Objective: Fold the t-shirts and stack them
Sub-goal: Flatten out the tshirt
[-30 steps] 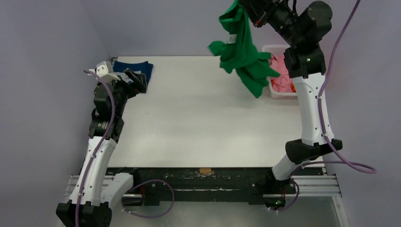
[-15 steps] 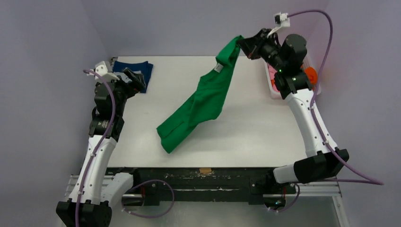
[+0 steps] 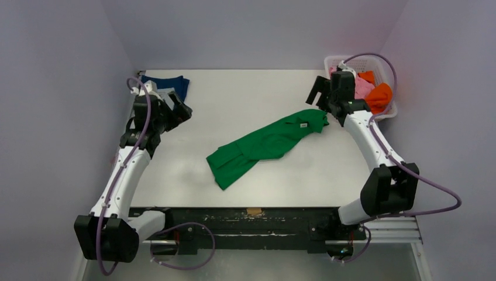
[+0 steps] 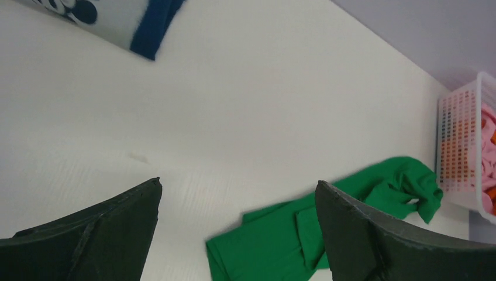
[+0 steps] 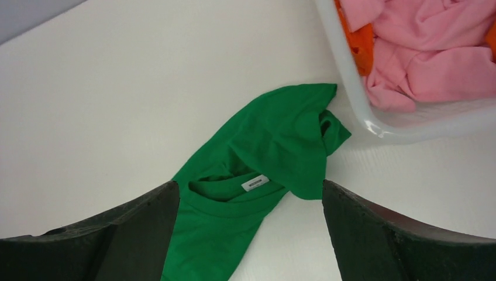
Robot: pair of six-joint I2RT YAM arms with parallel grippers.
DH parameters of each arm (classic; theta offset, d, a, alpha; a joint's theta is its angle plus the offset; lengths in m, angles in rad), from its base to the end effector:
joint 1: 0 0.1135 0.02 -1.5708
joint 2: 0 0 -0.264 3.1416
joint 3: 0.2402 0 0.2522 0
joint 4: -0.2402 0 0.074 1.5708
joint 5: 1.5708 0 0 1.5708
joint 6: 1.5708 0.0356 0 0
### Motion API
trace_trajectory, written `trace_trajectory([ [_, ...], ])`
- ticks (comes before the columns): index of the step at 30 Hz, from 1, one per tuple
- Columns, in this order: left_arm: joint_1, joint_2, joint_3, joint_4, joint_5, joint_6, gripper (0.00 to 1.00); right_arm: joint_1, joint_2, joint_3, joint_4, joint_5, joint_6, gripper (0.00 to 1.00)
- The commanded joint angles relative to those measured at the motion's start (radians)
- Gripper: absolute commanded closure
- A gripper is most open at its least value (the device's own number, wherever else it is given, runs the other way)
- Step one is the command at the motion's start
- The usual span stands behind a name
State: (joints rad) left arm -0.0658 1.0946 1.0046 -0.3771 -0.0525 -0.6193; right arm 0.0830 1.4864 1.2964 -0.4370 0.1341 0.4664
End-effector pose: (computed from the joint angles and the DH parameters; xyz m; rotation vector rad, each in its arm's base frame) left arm 0.2457 -0.0143 0.3365 -0.5942 1.9703 -0.3746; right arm 0.3374 0.0233 0.3251 0.4920 2.1401 0.1620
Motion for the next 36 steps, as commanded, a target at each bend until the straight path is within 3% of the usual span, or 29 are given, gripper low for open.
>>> trace_trajectory([
  [1,-0.011,0.02,-0.106,-0.063,0.31,-0.067,0.01,0.17,-0.004,0.022,0.014,0.094,-0.118,0.1],
  [3,-0.04,0.024,-0.169,-0.05,0.413,-0.054,0.02,0.235,0.032,0.021,0.013,0.05,-0.138,0.12],
  [7,-0.142,0.074,-0.194,-0.162,0.393,-0.007,0.06,0.339,0.131,0.008,0.052,-0.057,-0.117,0.15],
  [12,-0.238,0.189,-0.179,-0.188,0.412,-0.003,0.15,0.444,0.247,0.041,0.05,-0.055,-0.113,0.17],
  [27,-0.308,0.499,-0.057,-0.199,0.336,0.029,0.35,0.462,0.31,0.028,0.033,0.027,-0.078,0.2],
  [33,-0.323,0.584,-0.005,-0.201,0.317,0.036,0.58,0.457,0.275,0.036,0.016,0.154,-0.048,0.19],
  [36,-0.324,0.597,0.018,-0.224,0.285,0.036,0.85,0.44,0.27,0.053,-0.009,0.184,-0.032,0.19],
])
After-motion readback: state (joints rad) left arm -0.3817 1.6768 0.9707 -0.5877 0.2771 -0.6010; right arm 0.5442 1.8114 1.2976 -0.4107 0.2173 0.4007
